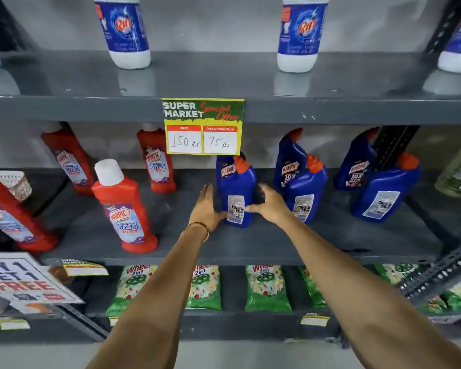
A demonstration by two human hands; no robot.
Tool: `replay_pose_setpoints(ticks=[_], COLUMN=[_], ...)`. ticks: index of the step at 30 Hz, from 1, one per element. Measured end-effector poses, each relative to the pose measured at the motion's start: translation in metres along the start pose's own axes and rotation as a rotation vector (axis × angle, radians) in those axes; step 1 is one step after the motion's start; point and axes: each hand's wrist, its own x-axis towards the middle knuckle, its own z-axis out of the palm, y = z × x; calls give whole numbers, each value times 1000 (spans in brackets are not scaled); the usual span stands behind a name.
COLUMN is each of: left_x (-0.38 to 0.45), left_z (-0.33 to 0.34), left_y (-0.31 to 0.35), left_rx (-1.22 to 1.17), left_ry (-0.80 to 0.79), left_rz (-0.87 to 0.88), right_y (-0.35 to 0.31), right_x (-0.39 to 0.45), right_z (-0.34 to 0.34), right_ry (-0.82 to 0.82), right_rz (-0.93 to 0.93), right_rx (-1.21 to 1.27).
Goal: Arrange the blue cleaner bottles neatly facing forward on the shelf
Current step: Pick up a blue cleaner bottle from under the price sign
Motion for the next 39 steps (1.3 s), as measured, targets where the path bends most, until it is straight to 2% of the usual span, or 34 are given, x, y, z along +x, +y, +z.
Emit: replay_pose_setpoints(ticks=[3,9,15,20,25,29,33,36,39], left_x=[10,32,36,27,19,14,2,0,9], left_z=[-1,2,7,1,0,6,18,17,-1], left_y=[2,-1,-4,-10,-9,-2,3,-5,-17], left_rx=[-110,-179,-277,-396,-404,-197,-44,-73,-444], left_ry=[-77,-180,-167,-195,-7,152,240,155,-136], left_rz=[-73,-72,-82,-8,-1,41,132,168,59], right_y=[1,7,11,3,-8,-17,-22,-19,-16], right_x=[6,20,23,20,19,17,16,14,11], right_z=[3,7,6,-4,-1,14,35,34,22], right_ry=[-108,-95,-71,-129,-98,-117,28,23,-69], right_rz=[5,9,15,-39,-61,-44,-12,-16,-50], right_rx=[94,132,170,327,407,365,398,424,407])
